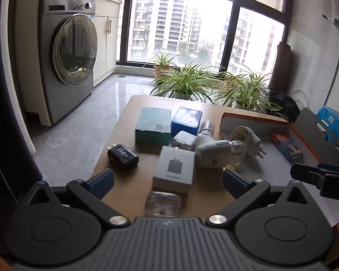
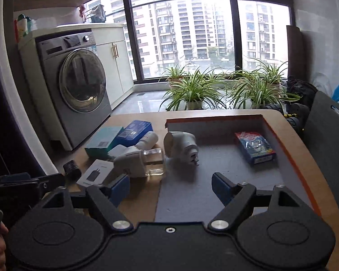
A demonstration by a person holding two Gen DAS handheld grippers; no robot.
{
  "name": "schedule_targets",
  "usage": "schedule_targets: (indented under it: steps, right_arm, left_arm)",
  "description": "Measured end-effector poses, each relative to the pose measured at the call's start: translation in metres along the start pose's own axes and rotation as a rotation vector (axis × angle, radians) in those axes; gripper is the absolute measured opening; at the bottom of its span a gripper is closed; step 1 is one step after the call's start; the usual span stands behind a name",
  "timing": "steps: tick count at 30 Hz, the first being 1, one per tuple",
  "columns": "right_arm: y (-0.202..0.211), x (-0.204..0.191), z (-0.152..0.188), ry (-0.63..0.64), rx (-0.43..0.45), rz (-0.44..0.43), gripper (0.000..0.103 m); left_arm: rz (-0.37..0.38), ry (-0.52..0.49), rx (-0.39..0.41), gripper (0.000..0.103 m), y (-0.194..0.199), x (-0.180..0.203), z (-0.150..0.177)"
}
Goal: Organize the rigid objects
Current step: 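Withdraw both grippers from the tray toward the remaining table items, then grasp the clear glass bottle by its body with the left gripper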
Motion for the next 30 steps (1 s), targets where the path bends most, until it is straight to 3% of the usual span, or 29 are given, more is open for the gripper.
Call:
schedule_targets:
  steps: [6, 21, 23, 27, 30]
  right_arm:
    - [-0.007, -0.02, 0.006, 0.028, -0.041, -0.033, 0.094]
    - [-0.018, -0.025, 0.013, 0.028, -0.087, -0.042, 0.094]
    - [-0.02, -0.025, 0.013, 0.032, -0.091, -0.039, 0.094]
    - [-0.025, -0.021, 0.011, 0.026, -0.098, -0.036, 0.094]
    - [-0.03, -0.018, 0.007, 0.052, -0.111, -0.047, 0.094]
  left_arm:
    - [-0.013, 0.003, -0.042, 0.103, -0.002, -0.022, 0.014]
    - [0.004, -0.109, -0.135, 0.103, -0.034, -0.001, 0.028]
    - [0.006, -0.112, -0.152, 0.099, -0.041, 0.001, 0.028]
    - [0.015, -0.105, -0.208, 0.08, -0.06, 0.005, 0.03]
    - [0.011, -0.125, -0.172, 0.068, -0.06, 0.008, 0.029]
Point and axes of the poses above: each gripper's, at about its wrist camera, not at the fingertips, and y roughly against the way its jaws point, x to its right, z to its underside, the point moved 2 cm from there along -y, roughly the way its jaws point, and after that the axes turned 14 degrees about -z, right-handed, at the moved point
